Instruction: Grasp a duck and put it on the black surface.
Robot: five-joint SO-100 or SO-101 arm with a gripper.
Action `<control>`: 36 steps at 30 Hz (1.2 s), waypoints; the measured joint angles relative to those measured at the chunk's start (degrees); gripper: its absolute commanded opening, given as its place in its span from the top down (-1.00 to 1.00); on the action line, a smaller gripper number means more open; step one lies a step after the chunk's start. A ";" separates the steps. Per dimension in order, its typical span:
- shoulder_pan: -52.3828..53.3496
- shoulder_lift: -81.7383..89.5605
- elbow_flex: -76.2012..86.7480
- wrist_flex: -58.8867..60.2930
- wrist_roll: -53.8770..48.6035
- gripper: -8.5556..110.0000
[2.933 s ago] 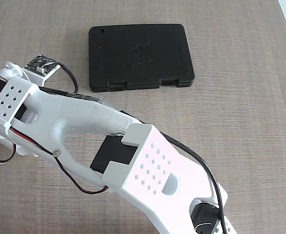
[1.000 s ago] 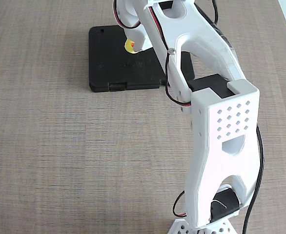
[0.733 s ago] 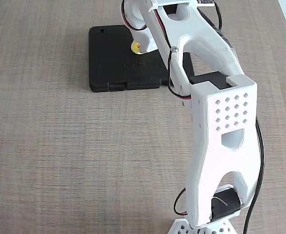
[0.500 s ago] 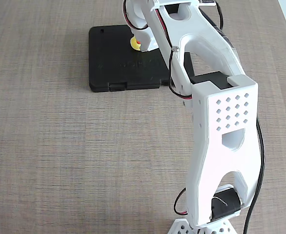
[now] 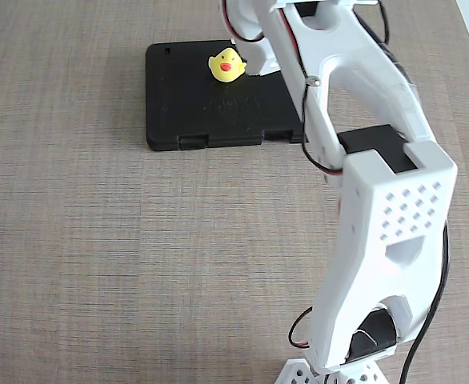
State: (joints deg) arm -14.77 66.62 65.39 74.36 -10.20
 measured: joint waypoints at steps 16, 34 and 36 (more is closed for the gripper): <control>11.60 61.17 55.81 -6.33 0.09 0.86; 17.05 112.24 107.67 -16.88 0.09 0.86; 18.19 114.52 109.42 -16.88 0.09 0.86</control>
State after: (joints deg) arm 3.43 181.14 174.81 57.48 -10.11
